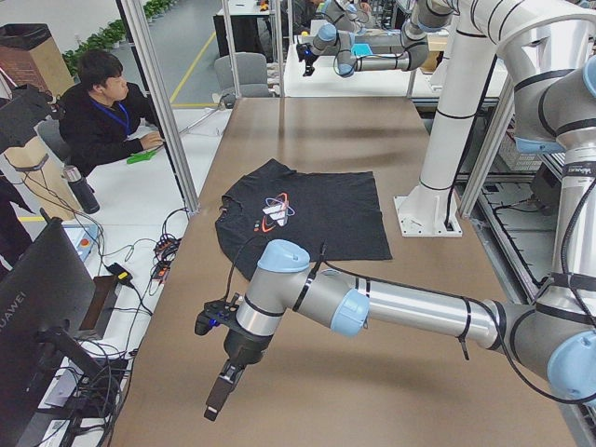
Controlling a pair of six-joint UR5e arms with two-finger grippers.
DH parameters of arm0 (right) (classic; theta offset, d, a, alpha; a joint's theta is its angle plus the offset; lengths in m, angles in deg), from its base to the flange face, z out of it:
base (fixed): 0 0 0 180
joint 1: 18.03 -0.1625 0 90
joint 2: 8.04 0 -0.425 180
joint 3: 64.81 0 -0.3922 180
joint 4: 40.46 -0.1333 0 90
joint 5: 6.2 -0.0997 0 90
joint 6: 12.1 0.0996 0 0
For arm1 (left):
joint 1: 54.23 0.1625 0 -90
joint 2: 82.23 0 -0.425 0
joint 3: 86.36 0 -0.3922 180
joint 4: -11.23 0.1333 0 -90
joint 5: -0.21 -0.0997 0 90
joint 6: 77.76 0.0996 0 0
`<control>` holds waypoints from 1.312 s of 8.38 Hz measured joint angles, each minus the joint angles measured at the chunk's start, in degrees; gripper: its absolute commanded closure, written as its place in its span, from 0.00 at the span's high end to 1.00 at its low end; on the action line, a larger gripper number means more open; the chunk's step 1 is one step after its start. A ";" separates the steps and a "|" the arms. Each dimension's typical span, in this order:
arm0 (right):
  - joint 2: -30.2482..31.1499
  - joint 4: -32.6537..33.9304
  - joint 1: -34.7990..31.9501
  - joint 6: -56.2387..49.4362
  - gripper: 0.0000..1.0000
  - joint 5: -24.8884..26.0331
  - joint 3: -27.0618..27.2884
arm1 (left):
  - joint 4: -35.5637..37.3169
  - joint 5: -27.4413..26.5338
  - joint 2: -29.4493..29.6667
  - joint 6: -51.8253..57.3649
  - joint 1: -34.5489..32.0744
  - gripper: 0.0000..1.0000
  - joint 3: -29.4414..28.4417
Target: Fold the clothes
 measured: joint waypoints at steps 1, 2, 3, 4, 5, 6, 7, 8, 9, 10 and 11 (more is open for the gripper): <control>-2.79 -0.08 0.59 1.06 0.94 -0.28 -3.21 | -0.20 0.98 1.86 -0.12 1.26 0.95 -1.30; -6.41 -0.18 1.67 3.28 0.94 -0.74 -7.20 | -0.66 3.17 3.98 -0.68 2.01 0.95 -3.49; -9.97 -0.40 3.69 7.40 0.94 -1.09 -11.28 | -1.75 5.57 6.37 -2.07 2.66 0.95 -6.36; -13.41 -1.24 6.48 11.97 0.94 -1.21 -15.33 | -3.21 7.91 8.87 -4.90 3.96 0.95 -9.43; -16.72 -2.56 9.20 16.49 0.94 -1.30 -19.05 | -4.88 9.67 11.19 -8.80 5.78 0.95 -12.24; -19.83 -3.84 12.17 21.60 0.94 -1.35 -22.14 | -7.14 10.92 13.36 -12.94 7.84 0.95 -15.14; -22.70 -4.66 15.58 27.20 0.94 -1.35 -24.47 | -10.34 12.79 15.49 -16.85 9.94 0.95 -18.75; -25.17 -5.06 18.71 32.17 0.94 -1.38 -26.23 | -14.67 15.05 17.72 -20.52 12.10 0.95 -23.25; -27.60 -5.25 21.25 36.32 0.94 -1.49 -27.66 | -18.91 16.51 19.87 -24.02 14.42 0.95 -27.32; -29.69 -5.32 23.28 39.60 0.94 -2.09 -28.54 | -21.74 17.24 22.02 -27.98 16.98 0.95 -30.22; -31.06 -5.55 24.46 41.99 0.94 -3.41 -28.95 | -23.25 17.59 23.76 -31.81 19.42 0.95 -31.75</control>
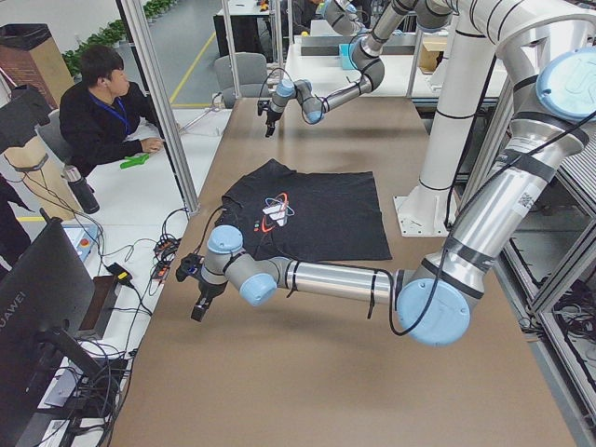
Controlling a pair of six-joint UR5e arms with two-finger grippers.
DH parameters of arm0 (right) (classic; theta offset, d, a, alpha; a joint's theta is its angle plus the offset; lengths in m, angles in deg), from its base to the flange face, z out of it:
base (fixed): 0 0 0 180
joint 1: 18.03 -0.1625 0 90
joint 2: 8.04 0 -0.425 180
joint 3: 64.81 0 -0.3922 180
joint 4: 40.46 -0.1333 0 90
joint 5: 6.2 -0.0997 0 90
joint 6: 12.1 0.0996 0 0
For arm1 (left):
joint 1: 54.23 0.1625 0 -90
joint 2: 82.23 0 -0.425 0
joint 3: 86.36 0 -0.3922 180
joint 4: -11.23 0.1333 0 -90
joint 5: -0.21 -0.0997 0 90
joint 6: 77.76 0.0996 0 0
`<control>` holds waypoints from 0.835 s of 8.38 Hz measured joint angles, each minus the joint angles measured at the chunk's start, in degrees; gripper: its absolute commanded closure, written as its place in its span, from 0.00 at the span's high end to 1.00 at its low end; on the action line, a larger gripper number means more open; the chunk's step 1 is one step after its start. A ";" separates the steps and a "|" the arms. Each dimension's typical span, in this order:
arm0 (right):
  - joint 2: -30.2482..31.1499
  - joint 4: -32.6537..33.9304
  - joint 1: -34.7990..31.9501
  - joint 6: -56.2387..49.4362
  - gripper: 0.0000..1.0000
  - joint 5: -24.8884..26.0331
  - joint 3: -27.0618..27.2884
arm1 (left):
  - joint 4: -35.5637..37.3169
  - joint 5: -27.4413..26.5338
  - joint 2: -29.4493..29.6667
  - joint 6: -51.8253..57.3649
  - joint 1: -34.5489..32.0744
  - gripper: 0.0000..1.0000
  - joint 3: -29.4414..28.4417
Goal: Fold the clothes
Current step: 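Move both grippers toward the black t-shirt's sleeves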
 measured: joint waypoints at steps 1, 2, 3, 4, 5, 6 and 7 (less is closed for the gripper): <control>-0.60 -1.30 0.80 1.40 0.94 -1.58 -0.29 | -1.67 0.16 1.01 -3.58 2.38 0.95 -0.88; -0.90 -2.83 1.32 2.06 0.94 -2.67 -0.89 | -4.53 0.21 1.49 -7.42 4.72 0.95 -1.85; -1.05 -3.68 1.74 2.30 0.94 -3.17 -1.28 | -7.57 0.20 1.70 -10.60 7.01 0.95 -3.03; -1.09 -4.10 2.04 2.37 0.94 -3.40 -1.50 | -9.89 0.21 1.80 -12.76 8.90 0.94 -3.77; -1.13 -4.24 2.18 2.38 0.94 -3.49 -1.56 | -11.31 0.20 1.80 -13.90 10.38 0.91 -4.10; -1.13 -4.32 2.24 2.35 0.94 -3.52 -1.58 | -12.10 0.21 1.80 -14.67 11.27 0.82 -4.19; -1.12 -4.35 2.30 2.31 0.94 -3.53 -1.63 | -12.50 0.23 1.79 -15.08 11.85 0.74 -4.17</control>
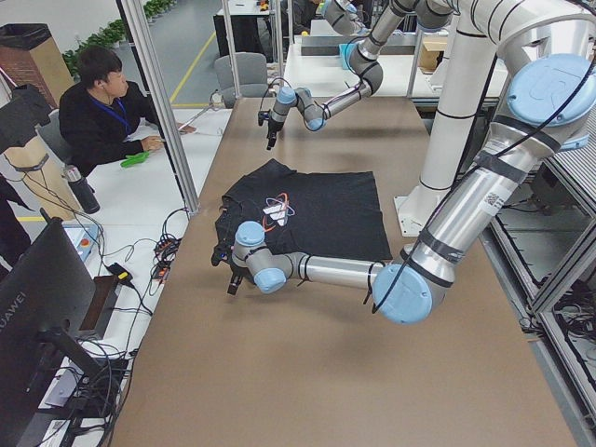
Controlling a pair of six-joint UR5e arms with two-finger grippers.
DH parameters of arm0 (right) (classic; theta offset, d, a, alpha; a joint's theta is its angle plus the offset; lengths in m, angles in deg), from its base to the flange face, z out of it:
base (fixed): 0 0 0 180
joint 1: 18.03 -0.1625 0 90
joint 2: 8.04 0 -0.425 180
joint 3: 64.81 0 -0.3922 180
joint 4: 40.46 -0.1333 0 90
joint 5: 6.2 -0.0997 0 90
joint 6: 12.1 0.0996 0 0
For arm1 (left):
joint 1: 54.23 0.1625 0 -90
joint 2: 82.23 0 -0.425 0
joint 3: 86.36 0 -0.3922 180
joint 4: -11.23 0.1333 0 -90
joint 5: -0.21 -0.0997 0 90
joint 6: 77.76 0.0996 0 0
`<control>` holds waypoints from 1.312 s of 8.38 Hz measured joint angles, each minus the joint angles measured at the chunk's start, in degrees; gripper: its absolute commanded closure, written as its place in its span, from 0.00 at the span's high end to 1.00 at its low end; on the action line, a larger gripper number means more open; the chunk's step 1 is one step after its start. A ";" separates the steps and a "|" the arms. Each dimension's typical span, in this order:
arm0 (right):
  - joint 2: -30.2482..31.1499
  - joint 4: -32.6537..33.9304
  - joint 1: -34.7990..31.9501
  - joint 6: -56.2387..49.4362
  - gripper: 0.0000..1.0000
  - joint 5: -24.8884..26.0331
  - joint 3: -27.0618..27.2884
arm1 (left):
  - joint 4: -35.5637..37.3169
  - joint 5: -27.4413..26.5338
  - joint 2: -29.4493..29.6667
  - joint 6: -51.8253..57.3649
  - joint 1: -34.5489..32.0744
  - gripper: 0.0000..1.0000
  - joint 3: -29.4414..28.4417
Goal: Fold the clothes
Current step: 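Move both grippers toward the black t-shirt's sleeves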
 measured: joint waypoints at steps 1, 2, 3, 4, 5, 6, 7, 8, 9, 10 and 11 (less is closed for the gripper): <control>0.05 -0.01 0.04 -0.05 0.94 0.00 -0.02 | -0.20 0.01 -0.07 -0.18 0.38 0.73 0.08; 0.12 0.01 0.15 -0.08 0.94 0.00 -0.03 | -0.33 0.01 -0.26 -0.25 0.65 0.73 0.15; 0.16 0.03 0.31 -0.10 0.94 0.04 -0.04 | -0.58 -0.02 -0.57 -0.28 1.01 0.72 0.26; 0.23 0.01 0.43 -0.15 0.94 0.10 -0.04 | -1.03 -0.05 -0.99 -0.29 1.37 0.70 0.37; 0.34 -0.01 0.51 -0.21 0.94 0.18 -0.04 | -1.40 -0.06 -1.38 -0.29 1.57 0.63 0.43; 0.40 -0.02 0.54 -0.25 0.94 0.23 -0.05 | -1.92 -0.03 -1.83 -0.32 1.66 0.46 0.50; 0.42 -0.03 0.57 -0.27 0.94 0.28 -0.09 | -2.55 0.00 -2.26 -0.46 1.70 0.24 0.59; 0.44 -0.03 0.58 -0.28 0.94 0.31 -0.11 | -2.90 0.01 -2.51 -0.94 1.71 0.07 0.90; 0.45 -0.03 0.58 -0.28 0.94 0.33 -0.12 | -3.08 0.01 -2.63 -1.65 1.71 0.00 1.32; 0.45 0.00 0.59 -0.28 0.94 0.34 -0.13 | -3.18 0.02 -2.69 -2.32 1.72 0.00 1.65; 0.45 0.00 0.59 -0.28 0.94 0.35 -0.13 | -3.22 -0.01 -2.72 -2.95 1.69 0.00 2.22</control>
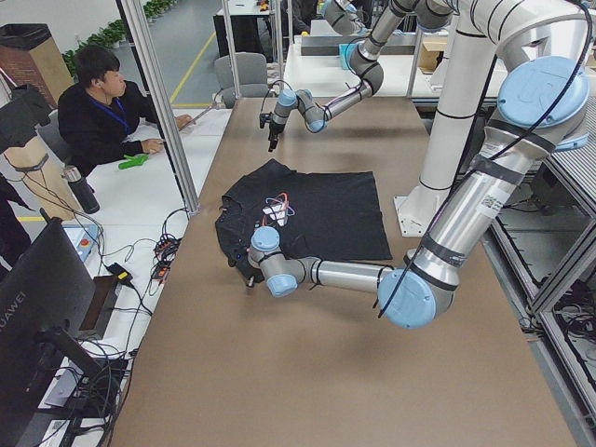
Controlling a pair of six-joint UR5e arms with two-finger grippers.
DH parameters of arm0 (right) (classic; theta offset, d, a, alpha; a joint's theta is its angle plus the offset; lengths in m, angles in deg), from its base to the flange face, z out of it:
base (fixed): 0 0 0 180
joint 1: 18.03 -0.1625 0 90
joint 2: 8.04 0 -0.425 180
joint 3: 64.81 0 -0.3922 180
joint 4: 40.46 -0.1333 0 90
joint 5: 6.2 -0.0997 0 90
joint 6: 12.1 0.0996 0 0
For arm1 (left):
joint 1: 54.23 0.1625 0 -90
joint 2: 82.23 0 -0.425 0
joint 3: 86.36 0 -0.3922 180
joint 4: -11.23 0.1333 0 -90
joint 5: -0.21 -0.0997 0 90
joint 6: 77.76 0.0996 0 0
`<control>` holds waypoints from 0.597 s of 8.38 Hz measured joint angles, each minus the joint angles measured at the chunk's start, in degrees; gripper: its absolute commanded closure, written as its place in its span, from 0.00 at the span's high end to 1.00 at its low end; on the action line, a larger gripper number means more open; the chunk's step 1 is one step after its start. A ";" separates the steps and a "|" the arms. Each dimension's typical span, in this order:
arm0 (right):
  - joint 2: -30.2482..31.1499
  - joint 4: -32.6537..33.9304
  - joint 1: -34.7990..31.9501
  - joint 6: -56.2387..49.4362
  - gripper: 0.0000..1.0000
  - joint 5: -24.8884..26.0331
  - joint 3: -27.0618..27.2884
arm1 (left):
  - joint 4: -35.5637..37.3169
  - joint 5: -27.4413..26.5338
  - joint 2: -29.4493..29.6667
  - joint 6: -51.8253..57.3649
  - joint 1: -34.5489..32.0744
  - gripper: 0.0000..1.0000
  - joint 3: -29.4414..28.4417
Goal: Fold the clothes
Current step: 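Move both grippers toward the black t-shirt's sleeves, then grasp the sleeve nearest the left gripper and fold it toward the shirt center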
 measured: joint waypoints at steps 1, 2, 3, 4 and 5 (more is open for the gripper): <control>0.00 -0.02 0.00 0.00 0.94 0.03 -0.01 | 0.00 0.00 -0.04 -0.97 -0.08 0.00 0.80; 0.00 -0.03 0.00 0.00 0.94 0.06 -0.05 | 0.04 0.14 0.03 -1.63 -0.19 0.00 1.31; 0.00 -0.03 0.00 0.00 0.94 0.07 -0.07 | 0.14 0.88 0.32 -2.08 -0.57 0.00 1.66; -0.03 -0.03 0.00 0.00 0.94 0.08 -0.08 | 0.52 2.33 0.71 -3.07 -1.50 0.00 2.53; -0.06 -0.03 0.00 0.00 0.94 0.08 -0.08 | 1.20 4.21 1.29 -4.70 -2.53 0.00 3.84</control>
